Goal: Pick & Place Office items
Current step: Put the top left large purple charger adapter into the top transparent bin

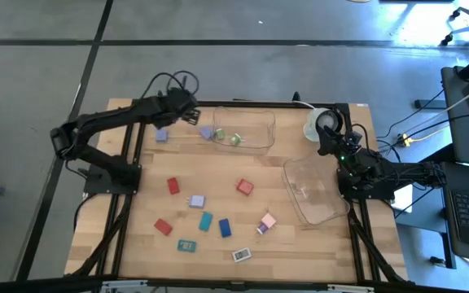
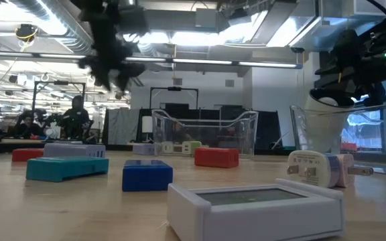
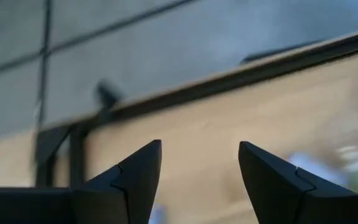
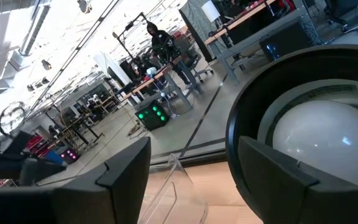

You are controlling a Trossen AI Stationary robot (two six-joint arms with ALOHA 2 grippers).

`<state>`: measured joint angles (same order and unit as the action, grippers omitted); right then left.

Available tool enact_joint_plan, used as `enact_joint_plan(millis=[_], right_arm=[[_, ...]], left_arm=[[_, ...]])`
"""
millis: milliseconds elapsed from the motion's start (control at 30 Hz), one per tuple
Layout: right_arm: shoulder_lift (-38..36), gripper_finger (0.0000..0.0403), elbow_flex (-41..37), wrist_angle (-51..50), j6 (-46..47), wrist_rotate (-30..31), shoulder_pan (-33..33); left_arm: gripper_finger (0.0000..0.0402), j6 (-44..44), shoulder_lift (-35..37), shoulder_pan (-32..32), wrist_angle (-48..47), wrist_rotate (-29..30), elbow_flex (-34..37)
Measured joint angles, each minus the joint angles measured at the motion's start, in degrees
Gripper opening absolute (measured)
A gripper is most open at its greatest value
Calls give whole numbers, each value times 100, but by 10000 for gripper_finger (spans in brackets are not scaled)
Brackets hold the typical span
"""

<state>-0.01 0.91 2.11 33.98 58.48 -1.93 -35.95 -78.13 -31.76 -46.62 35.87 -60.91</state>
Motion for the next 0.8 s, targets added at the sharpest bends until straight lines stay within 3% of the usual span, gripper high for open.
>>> enact_joint_plan(millis=[133, 333, 533, 800], right_arm=[[0, 246, 0, 2, -2, 0, 0], [0, 246, 0, 2, -2, 0, 0], [0, 246, 0, 1, -2, 0, 0], [0, 246, 0, 2, -4, 0, 0]], left_arm=[[225, -847, -29, -267, -823, -325, 195], [244, -1483, -90, -480, -651, -1468, 895], [249, -1924, -91, -650, -731, -1553, 1453], [249, -2137, -94, -948, -171, -1828, 1867]])
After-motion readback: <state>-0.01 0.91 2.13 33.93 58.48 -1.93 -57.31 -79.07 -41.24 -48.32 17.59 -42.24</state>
